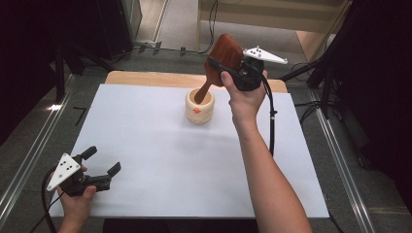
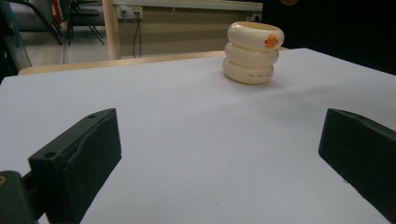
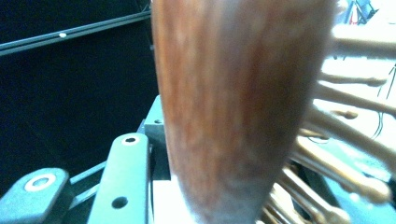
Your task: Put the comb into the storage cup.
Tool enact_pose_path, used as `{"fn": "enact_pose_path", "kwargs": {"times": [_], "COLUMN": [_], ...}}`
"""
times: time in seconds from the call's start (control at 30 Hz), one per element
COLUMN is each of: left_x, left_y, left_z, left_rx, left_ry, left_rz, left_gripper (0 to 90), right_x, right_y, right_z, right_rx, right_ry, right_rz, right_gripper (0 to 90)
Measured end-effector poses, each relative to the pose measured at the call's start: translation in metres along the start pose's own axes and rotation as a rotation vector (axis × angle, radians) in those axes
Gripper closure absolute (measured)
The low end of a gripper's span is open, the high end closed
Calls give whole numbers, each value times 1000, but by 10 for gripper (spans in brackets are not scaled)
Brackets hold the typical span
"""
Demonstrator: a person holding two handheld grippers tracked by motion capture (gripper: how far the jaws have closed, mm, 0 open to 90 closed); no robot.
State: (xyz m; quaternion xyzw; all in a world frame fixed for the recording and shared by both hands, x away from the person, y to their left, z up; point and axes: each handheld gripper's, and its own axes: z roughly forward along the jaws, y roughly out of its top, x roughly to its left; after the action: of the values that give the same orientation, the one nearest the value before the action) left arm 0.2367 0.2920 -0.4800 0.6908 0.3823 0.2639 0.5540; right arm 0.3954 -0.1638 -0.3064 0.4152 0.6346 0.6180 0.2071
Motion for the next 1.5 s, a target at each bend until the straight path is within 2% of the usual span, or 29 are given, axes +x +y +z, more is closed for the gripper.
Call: {"fn": "enact_pose_path", "kwargs": {"times": [0.3,0.63,1.1,1.5], "left_x": [0,1,0,0], "left_y": [0,0,-1,-1], "left_z": [0,0,0,0], "left_rx": [-3,-4,-3,-1], "left_ry": [-5,-10,-13,-12], "left_rz": [-2,-3,3,3], "left_gripper": [0,0,0,0], "right_x": [-10,-20,-24,-31], "right_y": [-3,-14,-34,-50], "right_z": [14,29,46,55], "right_rx": [4,11,36,48], "right_ry": [-35,-71,-92,-110], "right_rz": [5,19,20,44], "right_gripper": [539,537,535,534]}}
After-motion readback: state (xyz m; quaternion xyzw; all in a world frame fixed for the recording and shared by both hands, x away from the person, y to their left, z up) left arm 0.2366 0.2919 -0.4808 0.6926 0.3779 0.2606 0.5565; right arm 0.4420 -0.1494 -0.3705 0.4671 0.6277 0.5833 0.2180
